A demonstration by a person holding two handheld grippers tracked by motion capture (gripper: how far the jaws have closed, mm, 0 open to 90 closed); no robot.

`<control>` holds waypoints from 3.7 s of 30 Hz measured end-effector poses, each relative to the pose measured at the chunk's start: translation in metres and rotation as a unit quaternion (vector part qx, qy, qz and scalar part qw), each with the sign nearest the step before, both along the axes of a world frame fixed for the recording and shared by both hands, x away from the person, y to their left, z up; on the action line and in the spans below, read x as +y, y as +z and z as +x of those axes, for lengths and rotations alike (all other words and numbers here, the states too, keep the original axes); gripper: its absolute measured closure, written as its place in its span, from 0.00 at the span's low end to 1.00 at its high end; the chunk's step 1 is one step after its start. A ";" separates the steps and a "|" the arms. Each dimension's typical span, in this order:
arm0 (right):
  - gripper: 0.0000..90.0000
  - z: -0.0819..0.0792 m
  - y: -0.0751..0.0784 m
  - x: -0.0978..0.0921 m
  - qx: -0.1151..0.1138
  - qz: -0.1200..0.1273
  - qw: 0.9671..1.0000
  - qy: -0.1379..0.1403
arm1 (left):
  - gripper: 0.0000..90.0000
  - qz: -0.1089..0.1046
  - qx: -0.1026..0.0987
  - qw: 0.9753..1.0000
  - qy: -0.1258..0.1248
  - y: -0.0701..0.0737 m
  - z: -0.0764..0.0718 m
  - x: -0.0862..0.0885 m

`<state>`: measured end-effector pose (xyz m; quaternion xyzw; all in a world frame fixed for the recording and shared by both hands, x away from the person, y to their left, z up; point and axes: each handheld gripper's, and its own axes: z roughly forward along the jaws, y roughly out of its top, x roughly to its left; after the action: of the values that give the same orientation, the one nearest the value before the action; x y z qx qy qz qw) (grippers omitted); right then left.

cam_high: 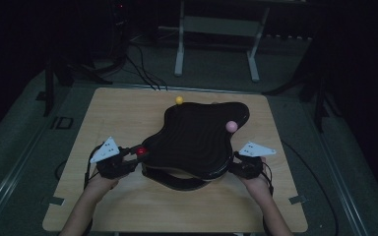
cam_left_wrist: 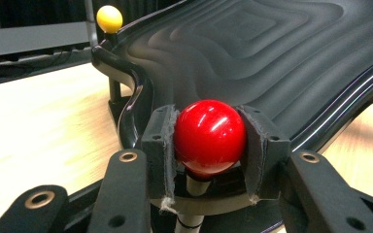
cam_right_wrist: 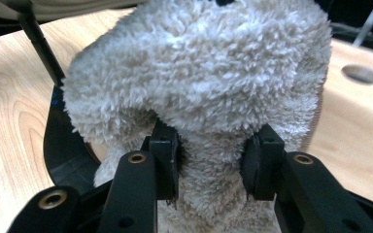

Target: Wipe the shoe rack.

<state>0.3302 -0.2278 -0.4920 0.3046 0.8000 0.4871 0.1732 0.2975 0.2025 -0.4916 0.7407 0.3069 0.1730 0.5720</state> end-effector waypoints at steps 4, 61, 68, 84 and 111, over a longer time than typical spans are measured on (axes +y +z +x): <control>0.70 0.003 -0.018 0.001 0.015 -0.006 1.000 0.001 | 0.66 -0.001 0.001 1.000 0.000 0.000 0.000 0.000; 0.80 0.041 0.155 -0.060 -0.104 0.010 0.989 -0.100 | 0.66 -0.006 0.003 1.000 -0.001 -0.001 0.000 0.001; 0.81 0.046 0.130 -0.055 -0.084 -0.021 0.989 -0.118 | 0.66 -0.006 0.004 1.000 -0.001 -0.001 0.000 0.001; 0.81 0.031 0.124 -0.059 -0.074 -0.020 0.991 -0.113 | 0.66 -0.008 0.004 1.000 -0.005 -0.001 0.001 0.001; 0.81 -0.004 0.106 -0.051 -0.073 -0.007 0.996 -0.043 | 0.66 -0.011 0.005 1.000 -0.016 -0.002 0.003 0.004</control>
<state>0.3258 -0.2787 -0.3857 0.3011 0.7747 0.4949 0.2535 0.3006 0.2061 -0.4938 0.7404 0.2996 0.1566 0.5810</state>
